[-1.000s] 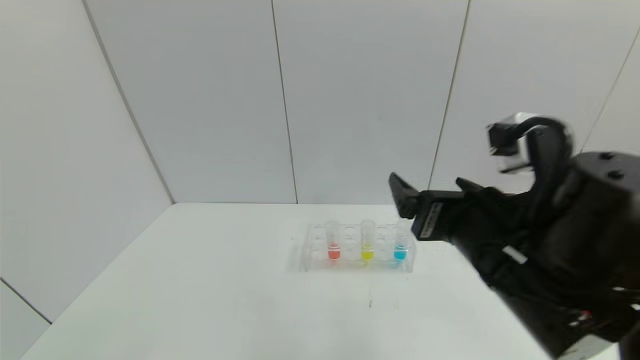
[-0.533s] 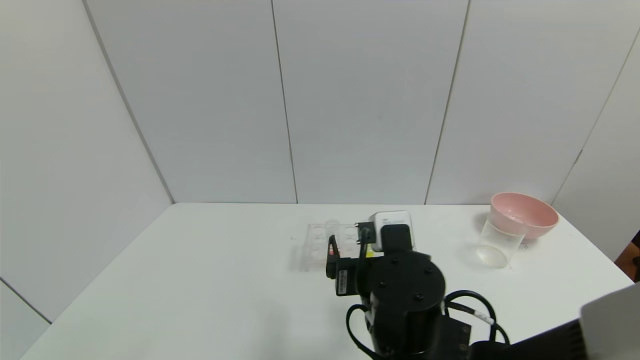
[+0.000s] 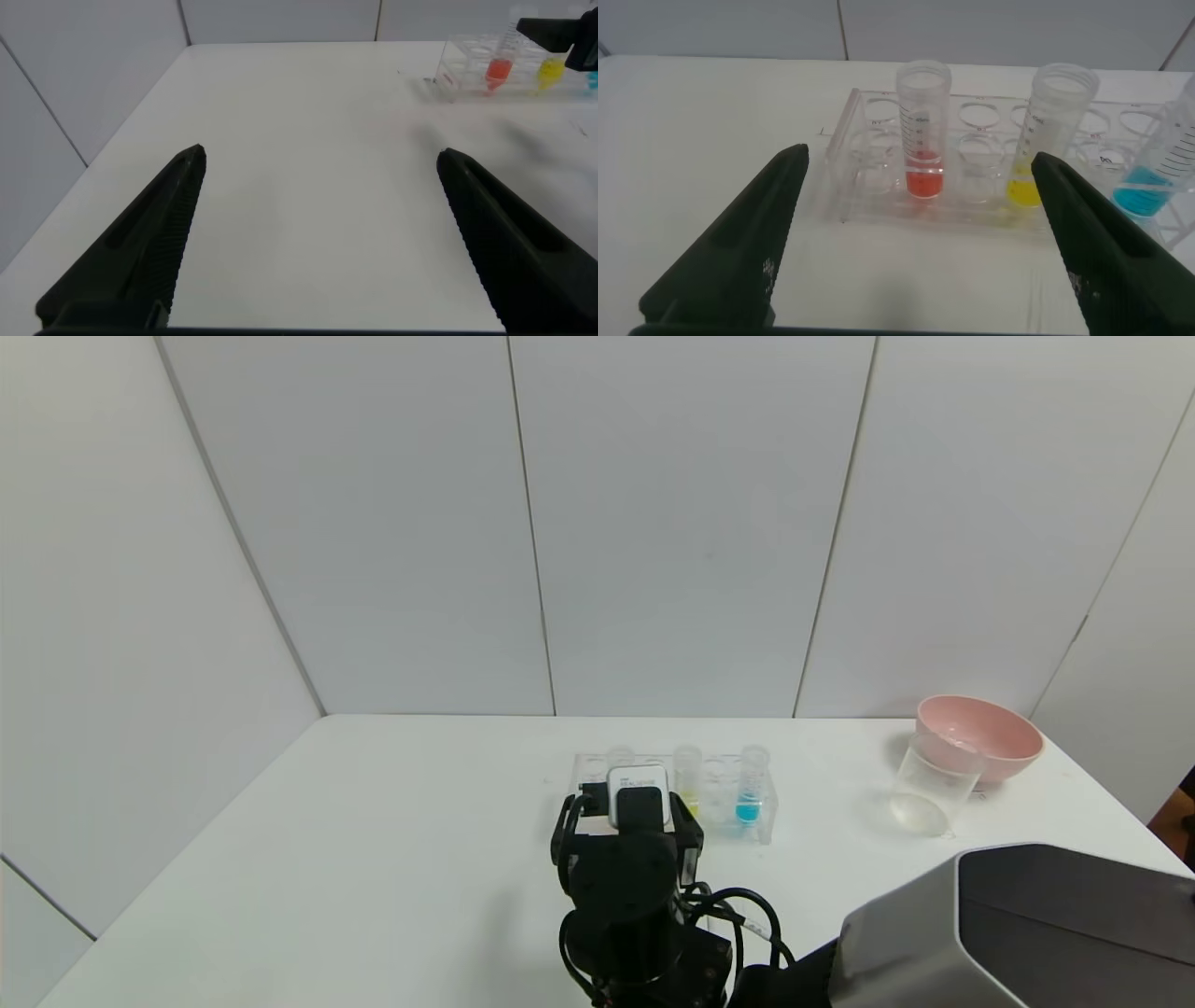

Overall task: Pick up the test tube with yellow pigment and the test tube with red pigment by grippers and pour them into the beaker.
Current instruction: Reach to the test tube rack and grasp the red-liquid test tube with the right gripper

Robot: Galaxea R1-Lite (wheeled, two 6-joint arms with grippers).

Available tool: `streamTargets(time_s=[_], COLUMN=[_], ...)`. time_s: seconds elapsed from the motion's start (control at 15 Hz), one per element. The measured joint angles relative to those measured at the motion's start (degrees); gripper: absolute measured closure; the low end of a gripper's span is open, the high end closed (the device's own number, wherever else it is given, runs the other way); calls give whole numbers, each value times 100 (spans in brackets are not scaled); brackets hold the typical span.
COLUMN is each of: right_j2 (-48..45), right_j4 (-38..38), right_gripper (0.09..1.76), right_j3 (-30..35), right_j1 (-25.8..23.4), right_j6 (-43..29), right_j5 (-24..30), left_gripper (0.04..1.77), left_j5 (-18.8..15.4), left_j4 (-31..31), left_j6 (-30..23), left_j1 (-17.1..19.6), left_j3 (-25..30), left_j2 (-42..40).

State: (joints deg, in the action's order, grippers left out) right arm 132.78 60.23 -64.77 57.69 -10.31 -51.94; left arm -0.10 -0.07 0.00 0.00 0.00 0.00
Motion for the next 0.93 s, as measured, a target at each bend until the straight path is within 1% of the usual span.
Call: streamTargets(time_s=[0.27, 0.67, 0.93], right_j2=[289, 606, 770], right_j4=[-246, -418, -583], right_gripper=[14, 14, 14], right_j3=[-446, -905, -1224], right_j1=[-234, -579, -695], right_j6=[-9, -27, -28], right_j5=[240, 695, 755], left_gripper=[5, 5, 5], left_j5=[0, 2, 2], left_j4=[0, 0, 0], left_j6=[0, 2, 0], left_j1=[0, 0, 0], left_j3=[0, 0, 0], left_j2=[0, 0, 0])
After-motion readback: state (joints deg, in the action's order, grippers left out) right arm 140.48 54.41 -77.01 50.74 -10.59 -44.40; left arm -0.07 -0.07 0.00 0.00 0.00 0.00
